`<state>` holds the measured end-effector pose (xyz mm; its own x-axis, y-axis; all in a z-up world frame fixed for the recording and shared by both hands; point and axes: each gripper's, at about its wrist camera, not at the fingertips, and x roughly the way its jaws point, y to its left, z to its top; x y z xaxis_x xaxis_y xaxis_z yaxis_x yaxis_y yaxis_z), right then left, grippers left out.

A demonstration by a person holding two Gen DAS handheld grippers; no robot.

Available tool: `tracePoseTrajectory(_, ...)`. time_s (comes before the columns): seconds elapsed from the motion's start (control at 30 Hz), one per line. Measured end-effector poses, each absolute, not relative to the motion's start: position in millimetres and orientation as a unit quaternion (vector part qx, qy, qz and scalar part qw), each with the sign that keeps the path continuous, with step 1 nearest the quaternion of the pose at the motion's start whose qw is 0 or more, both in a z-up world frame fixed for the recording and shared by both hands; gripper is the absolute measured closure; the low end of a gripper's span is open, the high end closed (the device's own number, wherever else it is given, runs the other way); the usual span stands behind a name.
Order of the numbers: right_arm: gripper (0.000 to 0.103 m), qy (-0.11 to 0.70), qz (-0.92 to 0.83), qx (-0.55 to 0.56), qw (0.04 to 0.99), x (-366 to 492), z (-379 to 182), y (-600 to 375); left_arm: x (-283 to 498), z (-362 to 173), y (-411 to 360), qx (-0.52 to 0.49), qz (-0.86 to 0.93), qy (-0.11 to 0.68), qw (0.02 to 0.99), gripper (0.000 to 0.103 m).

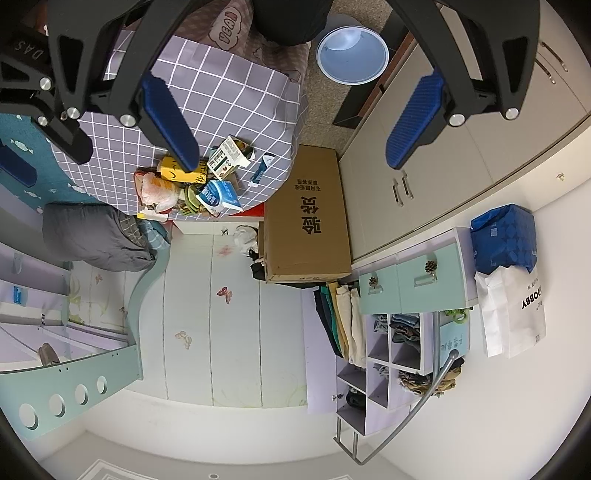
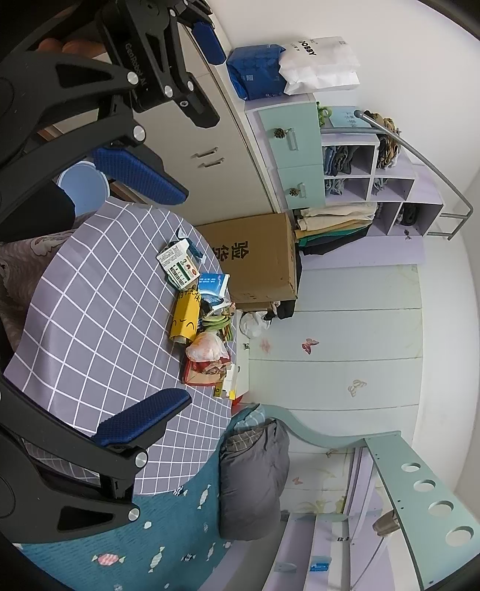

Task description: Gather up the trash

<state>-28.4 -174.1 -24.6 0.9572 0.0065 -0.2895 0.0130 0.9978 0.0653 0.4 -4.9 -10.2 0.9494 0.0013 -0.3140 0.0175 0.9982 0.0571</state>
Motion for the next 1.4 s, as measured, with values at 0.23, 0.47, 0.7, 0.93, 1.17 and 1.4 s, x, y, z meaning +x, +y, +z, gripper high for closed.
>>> tracePoseTrajectory(0.23,0.006,0.147,-0.001,0.034,0.989,-28.1,-24.5,-174.2,1.5,-7.6,-9.1,0.031,-0.007,0.159,0.987,0.004)
tracePoseTrajectory(0.47,0.006,0.147,-0.002,0.034,0.989,-28.2,-24.8,-175.3,1.5,-6.6,-9.7,0.032,-0.012,0.158,0.987,0.004)
tracePoseTrajectory(0.7,0.006,0.147,-0.002,0.035,0.989,-28.2,-25.1,-175.5,-0.8,-6.5,-11.3,0.034,-0.017,0.157,0.987,0.004)
tracePoseTrajectory(0.93,0.006,0.149,-0.002,0.036,0.988,-28.5,-26.7,-179.6,-1.9,-6.8,-12.2,0.034,-0.021,0.158,0.987,0.004)
tracePoseTrajectory(1.17,0.006,0.153,-0.004,0.039,0.987,-29.0,-29.7,-183.4,-1.2,-8.6,-14.6,0.037,-0.027,0.16,0.986,0.004)
tracePoseTrajectory(1.4,0.006,0.157,-0.009,0.045,0.987,-28.7,-30.8,-188.3,-0.1,-12.3,-17.3,0.041,-0.031,0.163,0.985,0.004)
